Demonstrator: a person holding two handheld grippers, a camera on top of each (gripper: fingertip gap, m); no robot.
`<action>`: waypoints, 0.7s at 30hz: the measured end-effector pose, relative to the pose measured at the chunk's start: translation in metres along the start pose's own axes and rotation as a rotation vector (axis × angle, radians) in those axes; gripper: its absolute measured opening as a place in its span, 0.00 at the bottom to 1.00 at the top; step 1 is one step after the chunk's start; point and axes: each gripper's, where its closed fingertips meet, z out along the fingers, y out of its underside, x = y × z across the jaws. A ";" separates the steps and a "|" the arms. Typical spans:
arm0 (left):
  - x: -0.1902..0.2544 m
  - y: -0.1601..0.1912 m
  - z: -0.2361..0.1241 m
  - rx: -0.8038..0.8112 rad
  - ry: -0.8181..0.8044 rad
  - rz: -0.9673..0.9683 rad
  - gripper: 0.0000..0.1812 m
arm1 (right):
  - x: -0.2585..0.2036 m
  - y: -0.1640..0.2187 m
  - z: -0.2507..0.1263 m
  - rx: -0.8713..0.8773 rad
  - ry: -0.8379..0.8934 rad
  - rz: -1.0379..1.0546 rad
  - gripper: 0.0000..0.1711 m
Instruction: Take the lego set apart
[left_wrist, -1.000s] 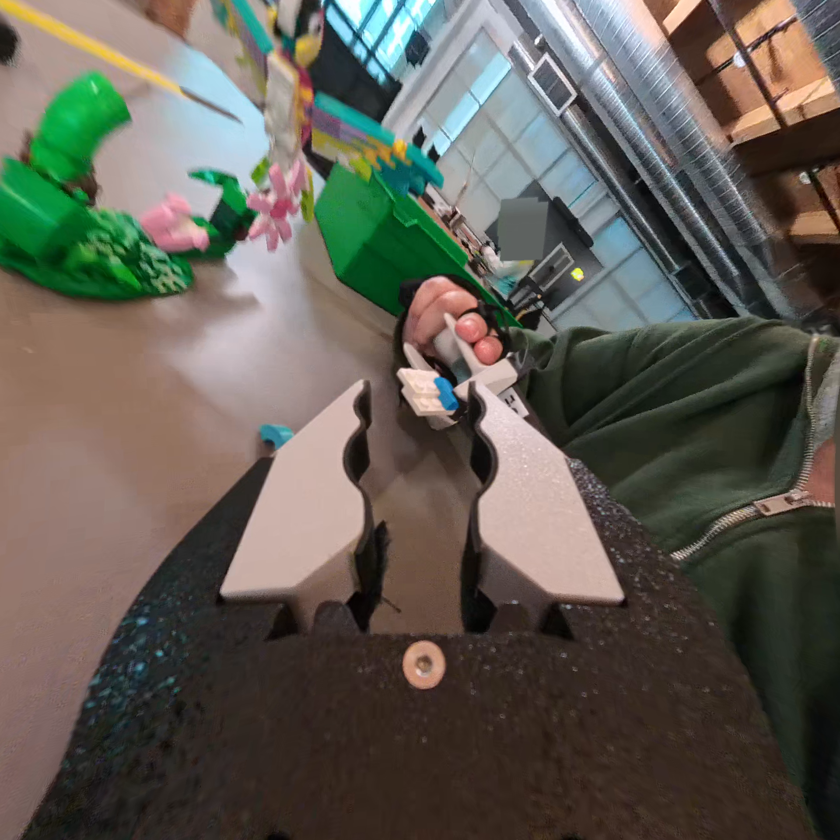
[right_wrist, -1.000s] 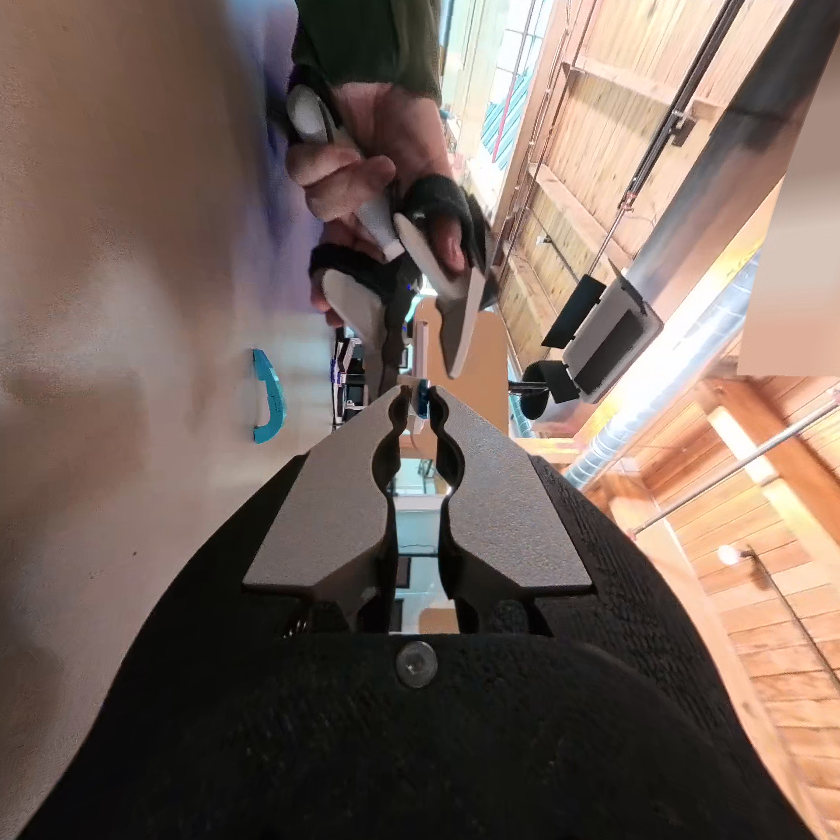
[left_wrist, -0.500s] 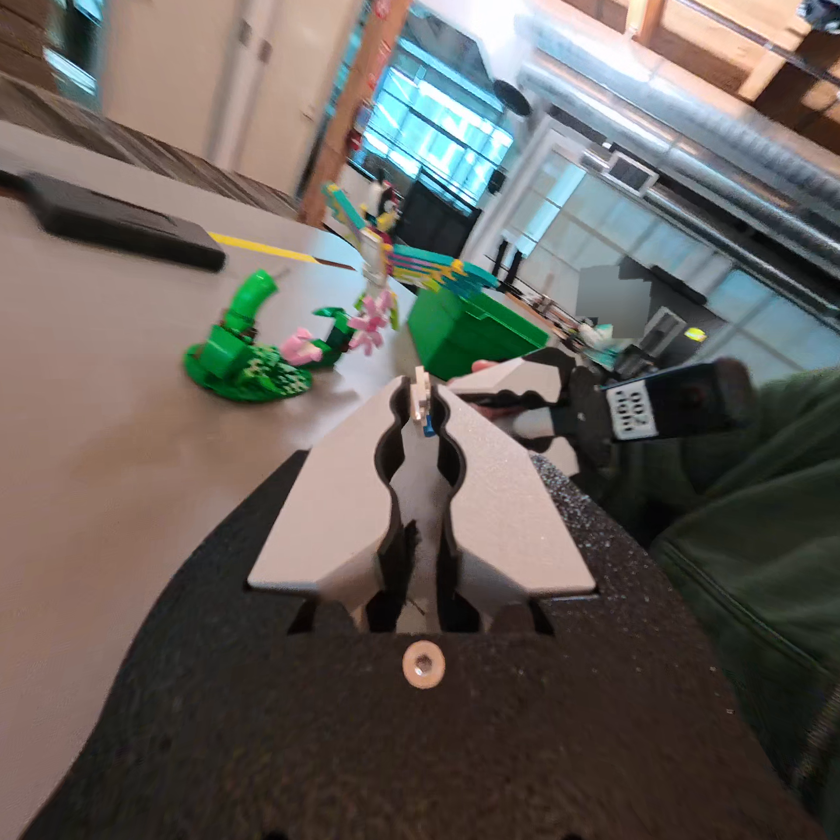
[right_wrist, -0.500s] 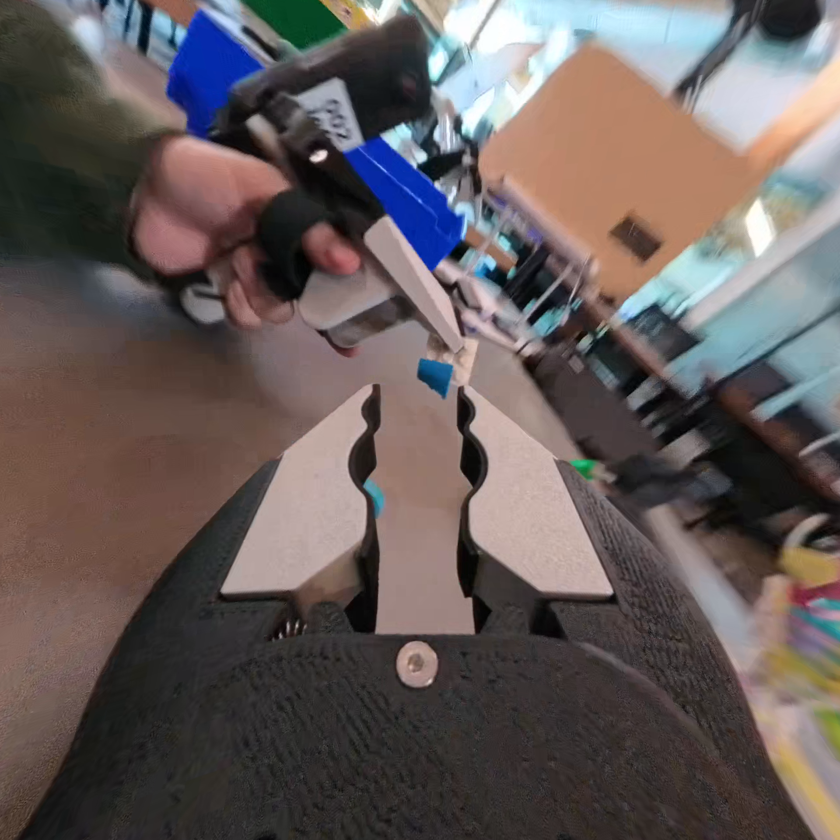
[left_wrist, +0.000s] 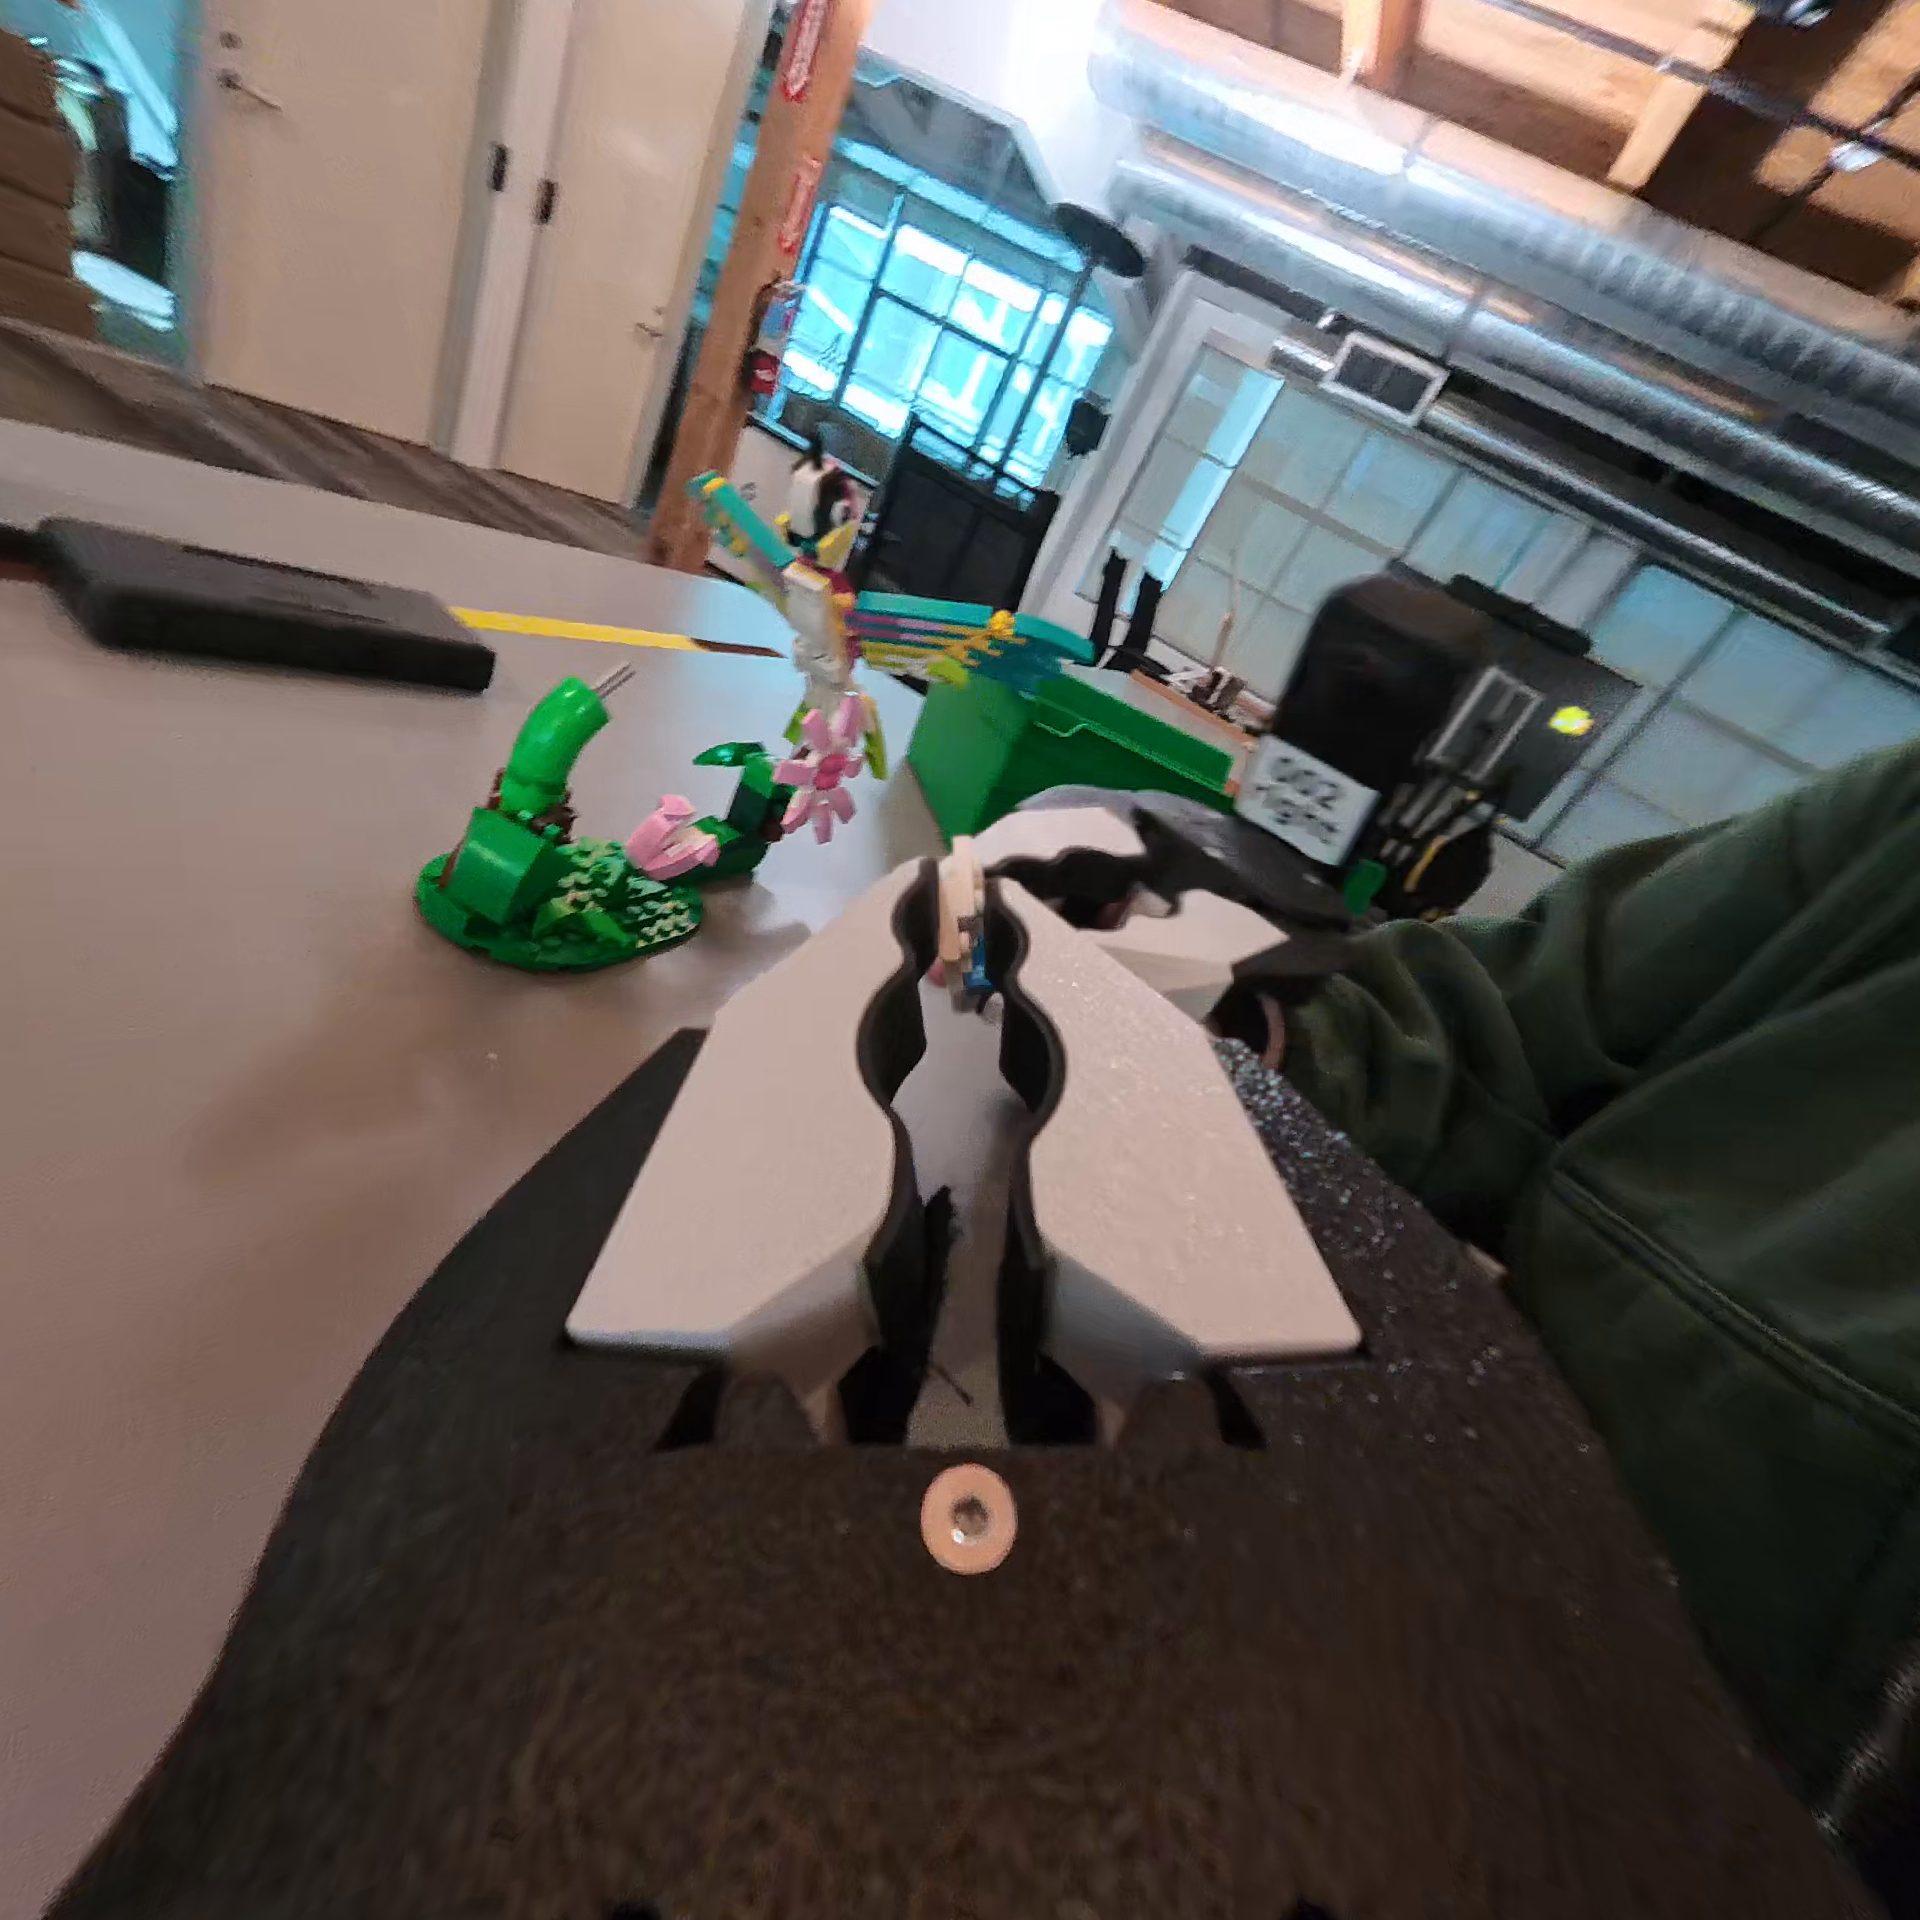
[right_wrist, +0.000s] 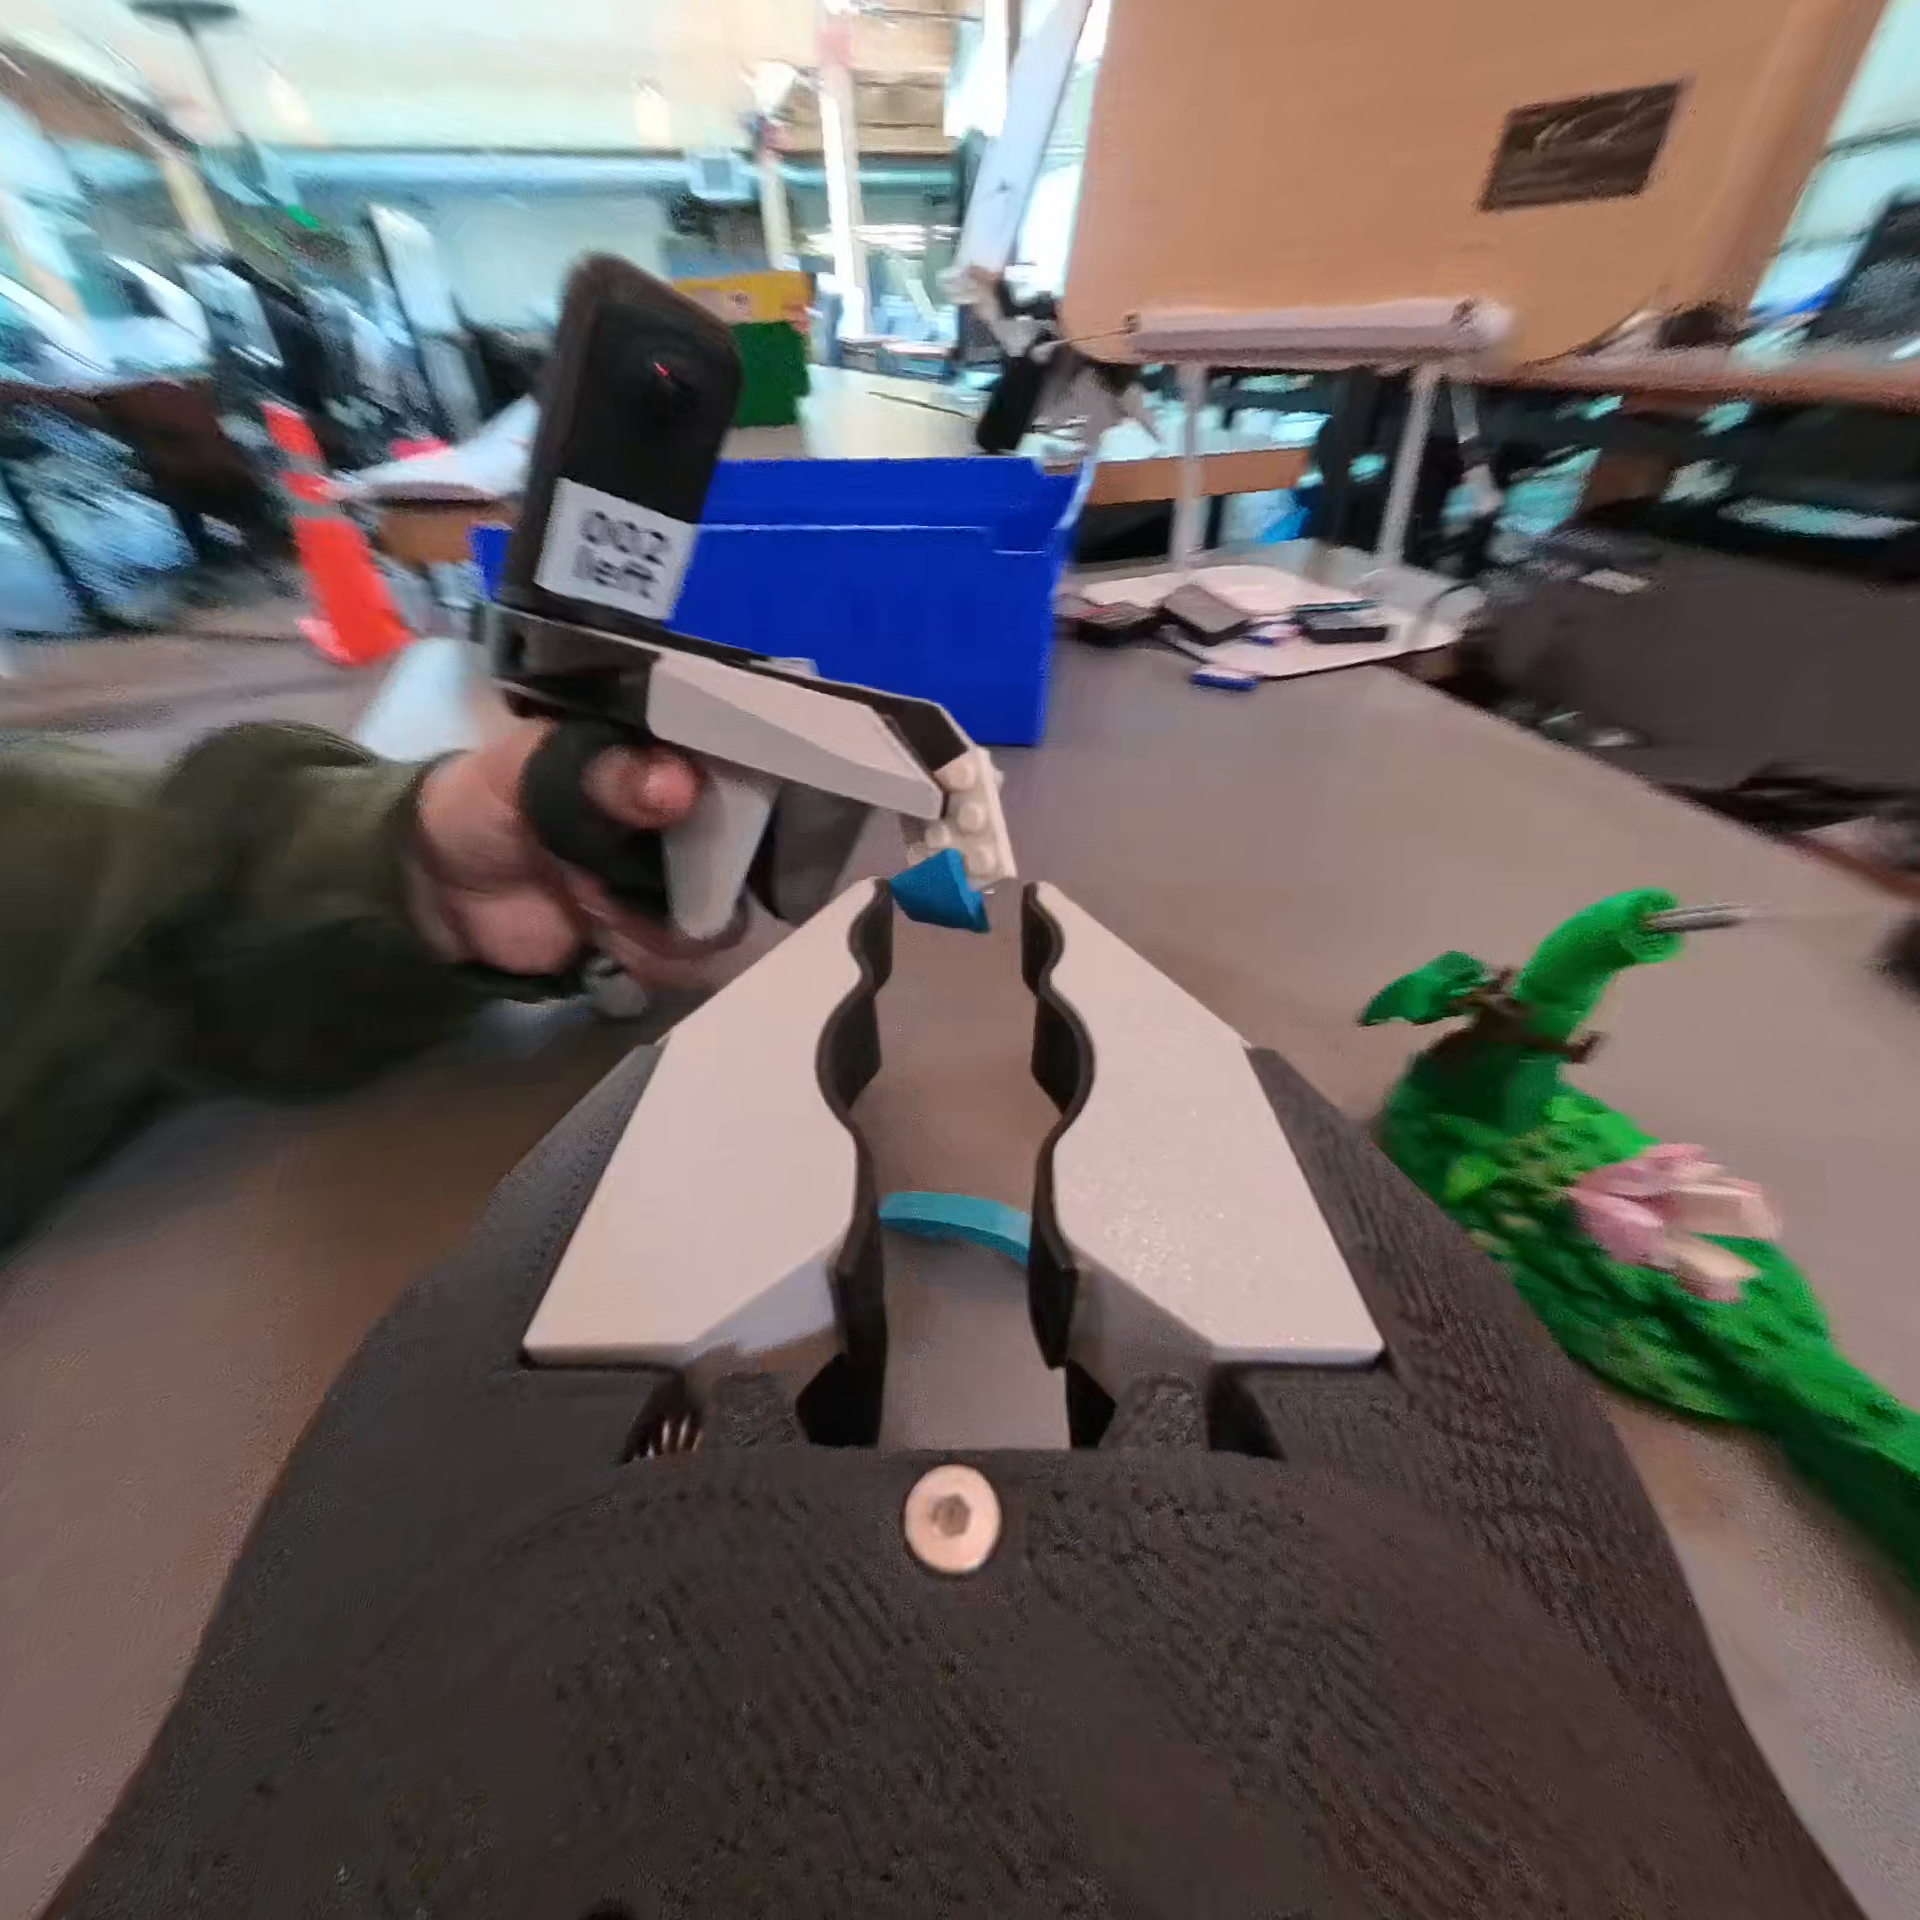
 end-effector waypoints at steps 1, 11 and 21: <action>0.003 0.000 0.000 0.007 0.026 -0.002 0.03 | -0.005 -0.001 -0.001 0.011 -0.067 0.055 0.11; 0.017 0.009 -0.002 -0.058 0.076 0.179 0.04 | -0.015 -0.003 -0.014 0.019 -0.219 0.005 0.06; 0.002 0.060 0.006 -0.393 -0.150 0.858 0.12 | -0.009 0.044 -0.020 -0.253 -0.112 -0.809 0.04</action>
